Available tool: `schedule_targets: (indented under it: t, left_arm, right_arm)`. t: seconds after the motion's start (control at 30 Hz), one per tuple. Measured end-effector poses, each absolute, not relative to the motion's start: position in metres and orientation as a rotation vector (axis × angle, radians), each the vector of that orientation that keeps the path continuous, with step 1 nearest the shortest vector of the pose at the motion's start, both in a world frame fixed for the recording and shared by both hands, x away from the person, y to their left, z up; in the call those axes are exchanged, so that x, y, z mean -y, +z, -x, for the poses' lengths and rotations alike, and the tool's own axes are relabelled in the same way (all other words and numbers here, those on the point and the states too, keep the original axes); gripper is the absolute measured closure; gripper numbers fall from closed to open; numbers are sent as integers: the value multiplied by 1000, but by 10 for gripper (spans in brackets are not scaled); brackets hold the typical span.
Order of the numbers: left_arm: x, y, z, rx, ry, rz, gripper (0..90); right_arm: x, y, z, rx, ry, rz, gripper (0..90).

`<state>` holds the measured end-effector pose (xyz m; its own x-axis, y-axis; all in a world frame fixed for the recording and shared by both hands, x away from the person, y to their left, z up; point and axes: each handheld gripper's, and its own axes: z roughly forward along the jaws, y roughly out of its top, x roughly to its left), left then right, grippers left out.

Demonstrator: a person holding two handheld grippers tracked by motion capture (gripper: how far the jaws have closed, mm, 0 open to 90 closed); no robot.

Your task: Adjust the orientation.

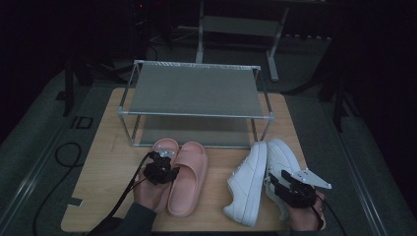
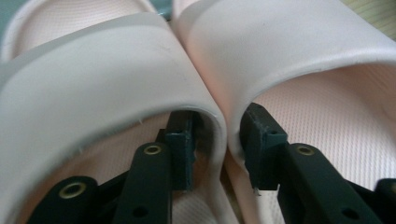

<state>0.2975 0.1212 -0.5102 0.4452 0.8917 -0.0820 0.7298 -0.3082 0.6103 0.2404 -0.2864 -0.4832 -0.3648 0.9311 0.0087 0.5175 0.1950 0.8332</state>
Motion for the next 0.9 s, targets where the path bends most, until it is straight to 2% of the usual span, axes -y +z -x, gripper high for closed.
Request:
schedule_targets:
  t: [0.2, 0.9]
  left_arm:
    - [-123, -509, -296, -1304, 370, -2156, 713]
    - [-124, -503, -289, -1138, 367, -2219, 717]
  right_arm:
    - [289, -483, -240, -1960, 1058, -1350, 514]
    - [287, -483, -242, -1969, 1062, -1340, 515]
